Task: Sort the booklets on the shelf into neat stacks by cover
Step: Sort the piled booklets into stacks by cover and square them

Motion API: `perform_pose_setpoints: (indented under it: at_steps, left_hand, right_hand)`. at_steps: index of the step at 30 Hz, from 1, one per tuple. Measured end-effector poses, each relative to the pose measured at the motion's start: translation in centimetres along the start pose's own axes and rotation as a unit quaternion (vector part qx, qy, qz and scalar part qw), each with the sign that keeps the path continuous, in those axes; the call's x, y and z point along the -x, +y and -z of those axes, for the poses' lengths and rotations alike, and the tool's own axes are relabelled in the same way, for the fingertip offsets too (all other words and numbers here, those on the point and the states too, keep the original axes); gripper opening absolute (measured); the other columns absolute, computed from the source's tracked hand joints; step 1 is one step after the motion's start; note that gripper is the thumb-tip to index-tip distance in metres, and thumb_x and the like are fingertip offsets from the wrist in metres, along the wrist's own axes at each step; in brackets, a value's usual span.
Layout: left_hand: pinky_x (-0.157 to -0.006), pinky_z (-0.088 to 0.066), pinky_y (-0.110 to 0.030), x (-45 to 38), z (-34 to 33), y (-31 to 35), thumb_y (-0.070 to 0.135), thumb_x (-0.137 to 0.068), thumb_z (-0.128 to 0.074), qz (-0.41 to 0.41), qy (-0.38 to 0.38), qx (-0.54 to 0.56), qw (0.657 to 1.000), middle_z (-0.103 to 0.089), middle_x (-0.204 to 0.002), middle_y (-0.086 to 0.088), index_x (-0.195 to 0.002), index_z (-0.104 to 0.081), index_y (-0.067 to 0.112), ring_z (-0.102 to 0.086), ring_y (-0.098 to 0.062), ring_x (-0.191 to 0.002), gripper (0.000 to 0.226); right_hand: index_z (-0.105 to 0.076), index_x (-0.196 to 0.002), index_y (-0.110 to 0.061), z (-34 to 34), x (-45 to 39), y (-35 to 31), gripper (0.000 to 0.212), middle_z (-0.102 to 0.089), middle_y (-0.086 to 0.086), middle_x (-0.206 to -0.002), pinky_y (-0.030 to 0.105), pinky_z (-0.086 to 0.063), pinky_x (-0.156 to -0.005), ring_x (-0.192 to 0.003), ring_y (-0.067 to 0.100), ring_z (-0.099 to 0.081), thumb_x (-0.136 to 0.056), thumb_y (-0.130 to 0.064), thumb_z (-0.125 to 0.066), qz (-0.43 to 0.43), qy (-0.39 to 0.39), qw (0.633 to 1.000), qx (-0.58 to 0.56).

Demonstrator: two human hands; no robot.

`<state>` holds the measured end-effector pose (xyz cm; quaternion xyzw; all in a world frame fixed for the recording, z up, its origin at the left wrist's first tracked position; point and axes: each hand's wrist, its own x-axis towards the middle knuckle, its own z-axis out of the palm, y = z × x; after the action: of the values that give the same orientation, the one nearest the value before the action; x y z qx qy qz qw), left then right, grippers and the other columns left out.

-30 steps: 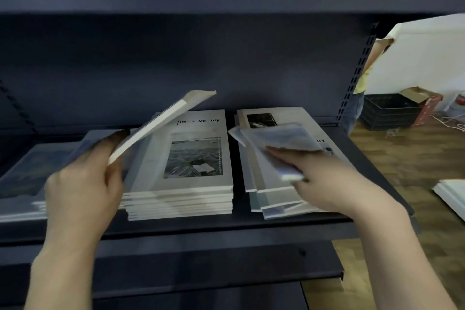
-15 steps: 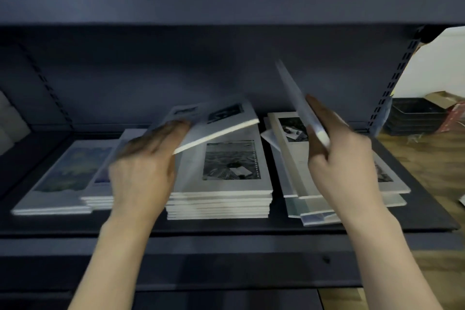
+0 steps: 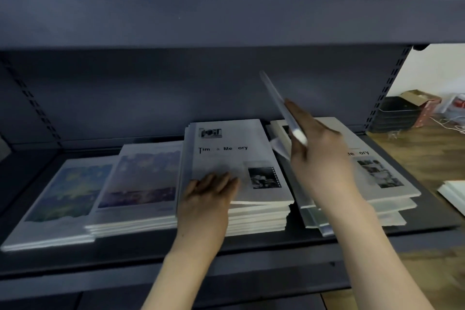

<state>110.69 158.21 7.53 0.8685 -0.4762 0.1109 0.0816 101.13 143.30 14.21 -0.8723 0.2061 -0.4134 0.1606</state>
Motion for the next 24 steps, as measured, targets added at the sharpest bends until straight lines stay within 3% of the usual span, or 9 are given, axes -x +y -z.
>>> perform_pose_setpoints:
  at_steps: [2,3,6,9,13,15,18,21,24]
  left_hand:
    - [-0.107,-0.022,-0.033,0.0,0.3,0.3,0.002,-0.086,-0.037,0.009,-0.027,-0.016,0.999,-0.026,-0.151,0.011,-0.143,-0.028,0.029,-0.027,-0.017,-0.137,0.064]
    - [-0.108,-0.018,-0.032,0.1,0.5,0.6,0.004,-0.087,-0.037,0.020,-0.035,-0.017,0.999,-0.022,-0.152,0.011,-0.144,-0.024,0.029,-0.022,-0.017,-0.138,0.064]
    - [-0.104,-0.027,-0.033,0.3,1.3,1.1,0.002,-0.077,-0.039,0.042,-0.006,-0.015,0.999,-0.037,-0.146,0.007,-0.137,-0.040,0.028,-0.030,-0.020,-0.131,0.064]
    - [-0.111,-0.011,-0.036,0.5,1.0,0.4,0.008,-0.089,-0.037,0.018,-0.049,-0.017,0.998,-0.014,-0.155,0.009,-0.146,-0.018,0.027,-0.010,-0.019,-0.140,0.063]
    - [-0.115,0.004,-0.040,0.2,1.3,-1.5,0.017,-0.096,-0.034,-0.033,-0.094,0.010,0.995,0.000,-0.156,0.013,-0.148,-0.007,0.030,0.003,-0.011,-0.143,0.060]
    - [-0.116,0.011,-0.040,0.4,1.2,-2.6,0.039,-0.096,-0.031,-0.054,-0.134,0.056,0.988,0.011,-0.154,0.017,-0.147,-0.001,0.035,0.015,-0.003,-0.141,0.059]
    - [-0.114,0.015,-0.041,0.8,1.3,-3.2,0.079,-0.073,-0.015,-0.060,-0.139,0.095,0.984,0.026,-0.146,0.028,-0.141,0.008,0.047,0.031,0.006,-0.131,0.079]
    - [-0.111,0.018,-0.047,1.0,0.6,-3.1,0.085,-0.063,-0.007,-0.007,-0.088,0.058,0.994,0.041,-0.141,0.021,-0.135,0.022,0.053,0.040,-0.013,-0.131,0.084]
    - [-0.111,0.014,-0.052,0.7,0.1,-3.1,0.085,-0.064,-0.007,0.035,-0.104,0.044,0.993,0.041,-0.143,0.009,-0.133,0.024,0.057,0.035,-0.028,-0.134,0.081]
  right_hand:
    - [-0.047,-0.136,-0.018,-0.4,-0.2,-0.1,0.066,-0.065,0.008,-0.118,0.026,-0.037,-0.069,-0.084,0.035,-0.062,-0.077,0.010,-0.055,0.001,0.005,1.000,0.005]
    - [-0.048,-0.136,-0.017,-0.6,-0.3,-0.2,0.066,-0.065,0.008,-0.117,0.024,-0.036,-0.069,-0.084,0.034,-0.062,-0.076,0.010,-0.055,0.004,0.009,1.000,0.008]
    - [-0.049,-0.135,-0.017,-1.0,-0.2,-0.3,0.066,-0.066,0.009,-0.115,0.015,-0.031,-0.068,-0.085,0.033,-0.063,-0.076,0.011,-0.054,0.012,0.016,1.000,0.006]
    - [-0.049,-0.135,-0.017,-1.3,-0.2,-0.2,0.065,-0.067,0.010,-0.112,0.016,-0.031,-0.066,-0.082,0.033,-0.063,-0.076,0.011,-0.055,0.005,0.018,1.000,0.016]
    - [-0.051,-0.133,-0.013,-1.3,0.1,0.3,0.066,-0.066,0.009,-0.115,0.019,-0.037,-0.072,-0.084,0.032,-0.065,-0.073,0.015,-0.056,0.014,0.026,0.999,0.024]
    - [-0.050,-0.134,-0.015,-1.4,0.1,0.8,0.066,-0.066,0.010,-0.115,0.021,-0.039,-0.073,-0.083,0.032,-0.064,-0.075,0.014,-0.056,0.006,0.019,0.999,0.026]
    - [-0.048,-0.136,-0.022,-1.6,-0.1,1.5,0.067,-0.067,0.010,-0.110,0.027,-0.046,-0.070,-0.084,0.030,-0.063,-0.078,0.011,-0.055,-0.016,0.015,1.000,0.017]
    - [-0.047,-0.136,-0.022,-1.5,-0.2,1.8,0.066,-0.066,0.010,-0.114,0.040,-0.053,-0.076,-0.090,0.031,-0.064,-0.079,0.010,-0.054,-0.006,0.014,1.000,0.006]
    - [-0.047,-0.137,-0.022,-1.4,-0.5,2.0,0.065,-0.064,0.009,-0.118,0.041,-0.053,-0.078,-0.092,0.031,-0.064,-0.080,0.010,-0.053,-0.007,0.014,1.000,-0.002]
